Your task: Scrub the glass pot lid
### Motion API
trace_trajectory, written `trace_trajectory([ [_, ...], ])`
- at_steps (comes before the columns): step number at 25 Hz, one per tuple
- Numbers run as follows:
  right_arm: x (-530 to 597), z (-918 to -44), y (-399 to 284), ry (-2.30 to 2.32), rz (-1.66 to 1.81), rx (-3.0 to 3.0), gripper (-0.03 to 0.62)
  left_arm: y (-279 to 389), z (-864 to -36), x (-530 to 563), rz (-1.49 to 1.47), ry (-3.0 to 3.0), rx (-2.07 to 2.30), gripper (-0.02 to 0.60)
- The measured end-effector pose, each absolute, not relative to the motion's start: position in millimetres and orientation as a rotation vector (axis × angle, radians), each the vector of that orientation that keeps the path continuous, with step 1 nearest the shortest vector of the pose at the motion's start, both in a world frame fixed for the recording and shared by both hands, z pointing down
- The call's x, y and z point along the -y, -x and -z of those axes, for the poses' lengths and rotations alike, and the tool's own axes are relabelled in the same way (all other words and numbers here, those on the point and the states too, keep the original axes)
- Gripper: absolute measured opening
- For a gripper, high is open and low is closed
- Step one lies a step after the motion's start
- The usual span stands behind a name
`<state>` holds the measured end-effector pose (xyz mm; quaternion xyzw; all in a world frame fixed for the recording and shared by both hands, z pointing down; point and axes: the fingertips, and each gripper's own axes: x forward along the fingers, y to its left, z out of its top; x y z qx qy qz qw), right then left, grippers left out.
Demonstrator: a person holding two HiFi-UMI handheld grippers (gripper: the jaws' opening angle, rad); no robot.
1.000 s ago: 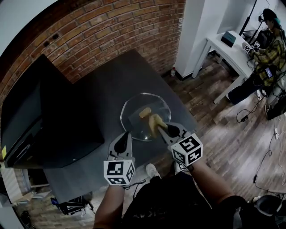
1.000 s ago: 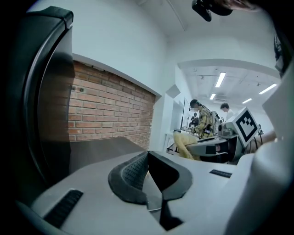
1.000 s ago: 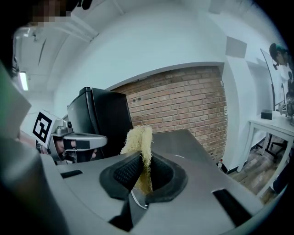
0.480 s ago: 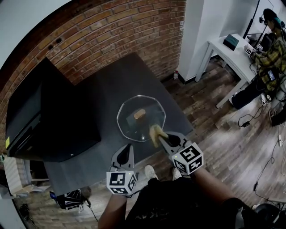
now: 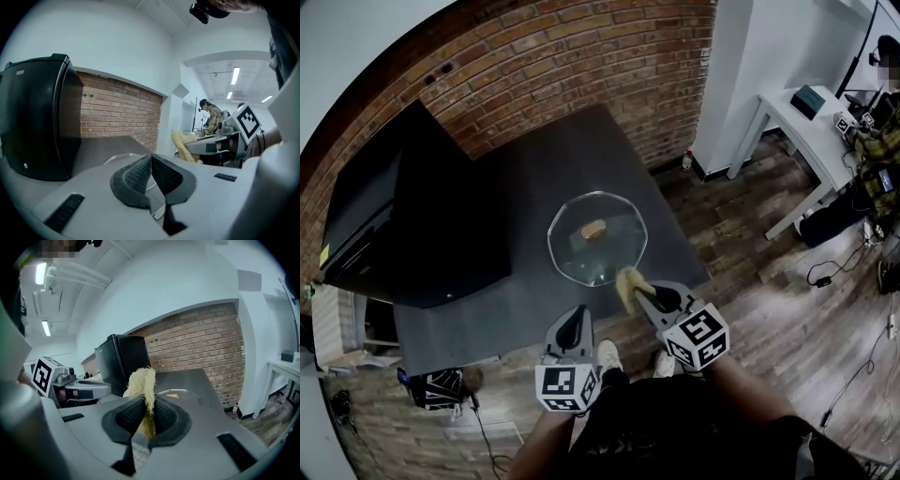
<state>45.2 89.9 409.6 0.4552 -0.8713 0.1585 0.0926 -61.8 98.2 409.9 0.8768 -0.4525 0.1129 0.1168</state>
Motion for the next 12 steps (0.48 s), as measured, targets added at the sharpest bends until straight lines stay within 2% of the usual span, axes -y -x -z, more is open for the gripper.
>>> trace_trajectory([
  [12, -123, -408, -60, -1.254, -0.467, 2.666, 0.048, 34, -408, -140, -0.341, -2.548, 1.386, 0.034],
])
